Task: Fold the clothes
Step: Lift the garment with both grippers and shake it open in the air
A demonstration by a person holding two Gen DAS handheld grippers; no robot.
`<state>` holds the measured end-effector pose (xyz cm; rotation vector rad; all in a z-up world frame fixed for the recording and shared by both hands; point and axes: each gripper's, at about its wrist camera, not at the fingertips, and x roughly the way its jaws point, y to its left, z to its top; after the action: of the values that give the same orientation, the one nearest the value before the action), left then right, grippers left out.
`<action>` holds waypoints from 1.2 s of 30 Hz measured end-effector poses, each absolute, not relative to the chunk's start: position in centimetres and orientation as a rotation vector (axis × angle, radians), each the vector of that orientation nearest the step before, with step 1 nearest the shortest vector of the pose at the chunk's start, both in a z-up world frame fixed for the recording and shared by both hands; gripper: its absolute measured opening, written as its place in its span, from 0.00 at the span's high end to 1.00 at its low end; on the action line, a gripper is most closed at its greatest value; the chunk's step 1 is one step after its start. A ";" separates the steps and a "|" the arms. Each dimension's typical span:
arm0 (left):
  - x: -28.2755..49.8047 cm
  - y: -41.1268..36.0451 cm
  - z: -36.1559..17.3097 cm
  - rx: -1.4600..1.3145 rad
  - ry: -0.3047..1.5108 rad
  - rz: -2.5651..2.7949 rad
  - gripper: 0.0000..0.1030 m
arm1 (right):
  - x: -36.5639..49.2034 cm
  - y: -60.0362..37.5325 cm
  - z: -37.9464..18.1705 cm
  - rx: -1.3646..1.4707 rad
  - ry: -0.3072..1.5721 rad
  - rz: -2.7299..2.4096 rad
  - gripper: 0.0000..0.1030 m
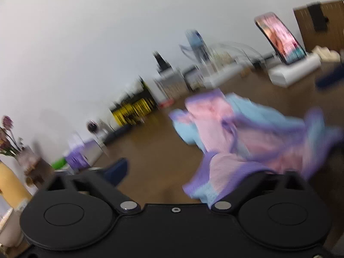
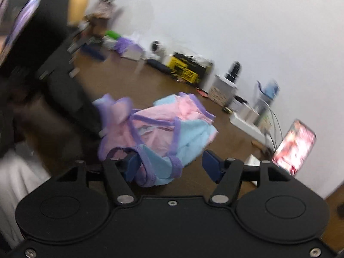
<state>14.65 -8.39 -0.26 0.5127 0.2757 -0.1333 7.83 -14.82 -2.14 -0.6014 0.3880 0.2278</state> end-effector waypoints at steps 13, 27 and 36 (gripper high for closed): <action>13.5 -7.6 3.4 0.395 0.265 -0.155 0.66 | 8.3 -6.3 -4.5 -0.892 0.265 0.309 0.60; 11.3 -11.7 -2.2 0.694 0.184 -0.118 0.77 | 6.9 -10.6 0.6 -0.675 0.285 0.084 0.96; 12.4 -8.1 0.2 0.464 0.291 -0.124 0.92 | 7.5 -11.9 -0.6 -0.678 0.326 0.076 0.93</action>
<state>12.42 -8.09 0.16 0.4641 0.2907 -0.1242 7.52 -11.93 -0.59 -0.6776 0.3255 0.0759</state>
